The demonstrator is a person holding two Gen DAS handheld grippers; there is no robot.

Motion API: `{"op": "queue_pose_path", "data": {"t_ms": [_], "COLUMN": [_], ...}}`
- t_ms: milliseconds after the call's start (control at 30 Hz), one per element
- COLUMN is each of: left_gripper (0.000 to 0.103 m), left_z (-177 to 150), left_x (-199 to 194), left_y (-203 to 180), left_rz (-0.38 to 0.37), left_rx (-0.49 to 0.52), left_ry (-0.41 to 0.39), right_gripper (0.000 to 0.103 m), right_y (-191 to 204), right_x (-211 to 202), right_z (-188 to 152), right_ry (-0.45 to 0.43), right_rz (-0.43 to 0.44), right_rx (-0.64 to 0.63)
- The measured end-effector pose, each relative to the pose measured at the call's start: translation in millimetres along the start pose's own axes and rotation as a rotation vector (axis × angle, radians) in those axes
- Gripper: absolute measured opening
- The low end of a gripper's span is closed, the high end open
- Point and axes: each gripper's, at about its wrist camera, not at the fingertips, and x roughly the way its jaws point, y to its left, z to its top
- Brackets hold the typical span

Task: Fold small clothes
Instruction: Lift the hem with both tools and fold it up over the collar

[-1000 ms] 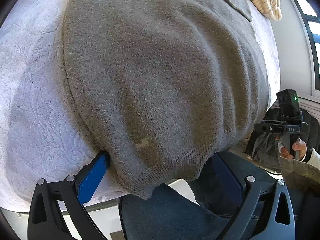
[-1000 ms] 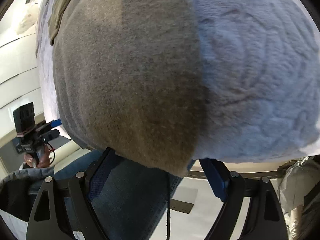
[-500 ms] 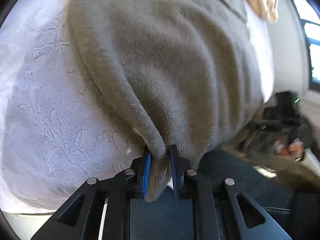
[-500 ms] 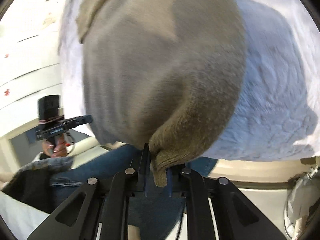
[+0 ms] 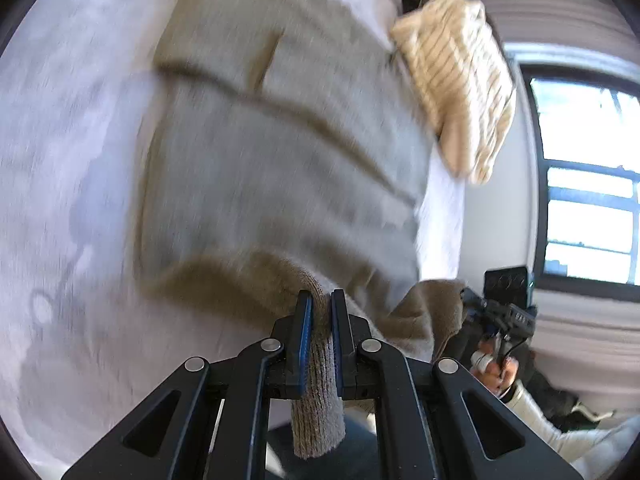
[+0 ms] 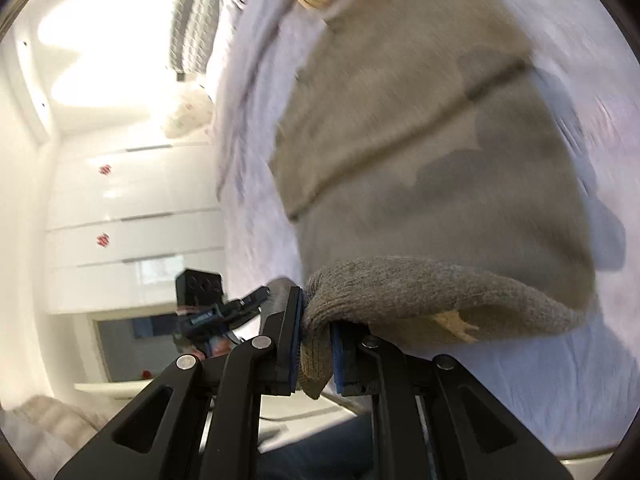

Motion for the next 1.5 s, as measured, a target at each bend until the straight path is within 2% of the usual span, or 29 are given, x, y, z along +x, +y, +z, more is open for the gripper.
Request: {"op": "queue_pose_path", "data": {"t_ms": [233,333,433,500,600,667,800,833,900,933,1033,1100,1133,1167,1267,1300,1333,1367,1400,1433,1500], "left_gripper": [0.01,0.01,0.01,0.01,0.011,0.011,0.011,0.018,0.055,0.082,0.084,0.084,0.084,0.084,0.084,0.084,0.084,0.084,0.084,0.084,0.084], "left_z": [59,92,128,152,178,188,197,198,200,199,198,195,194,191,183,179,175,169,166,162,159], "left_x": [-6,-15,-10,-6,7,21,42,42,39,35,21,12,9,6,3,7,10,18,24,32,48], "left_y": [-12,-2,-5,-1,10,16,25,28,32,32,26,16,10,1,-14,-17,-17,-19,-20,-21,-25], "left_rz": [-0.024,-0.031,0.0,0.015,0.034,0.088,0.177,0.18,0.196,0.209,0.23,0.275,0.304,0.34,0.366,0.36,0.356,0.355,0.35,0.333,0.311], "left_rx": [-0.017,-0.028,-0.025,-0.029,-0.05,-0.046,-0.016,-0.016,-0.048,-0.056,-0.018,0.023,0.056,0.105,0.194,0.21,0.223,0.237,0.243,0.248,0.257], "left_ry": [-0.14,-0.197,-0.26,-0.304,-0.33,-0.323,-0.314,-0.319,-0.349,-0.365,-0.401,-0.433,-0.445,-0.449,-0.426,-0.392,-0.353,-0.301,-0.272,-0.234,-0.183], "right_gripper": [0.014,0.014,0.014,0.014,0.014,0.014,0.017,0.017,0.018,0.02,0.026,0.042,0.057,0.067,0.066,0.064,0.056,0.043,0.038,0.034,0.034], "right_y": [23,26,27,14,-19,-42,-67,-70,-72,-71,-60,-48,-38,-32,-9,-3,0,5,6,9,13], "right_x": [-1,-1,9,19,32,40,47,46,47,45,38,31,24,21,12,10,10,12,15,19,27], "right_z": [72,112,150,170,193,204,205,203,202,202,208,216,221,224,228,226,225,222,220,218,218], "right_ry": [-0.123,-0.162,-0.189,-0.205,-0.214,-0.209,-0.212,-0.214,-0.221,-0.218,-0.216,-0.244,-0.27,-0.282,-0.271,-0.262,-0.246,-0.216,-0.197,-0.175,-0.146], "right_rz": [0.105,0.117,0.09,0.073,0.041,0.02,0.063,0.077,0.096,0.102,0.091,0.066,0.045,0.036,-0.038,-0.076,-0.112,-0.153,-0.178,-0.216,-0.293], "right_rx": [0.002,0.006,0.021,0.065,0.154,0.208,0.239,0.239,0.241,0.241,0.219,0.177,0.145,0.122,0.024,-0.002,-0.03,-0.067,-0.089,-0.121,-0.186]}}
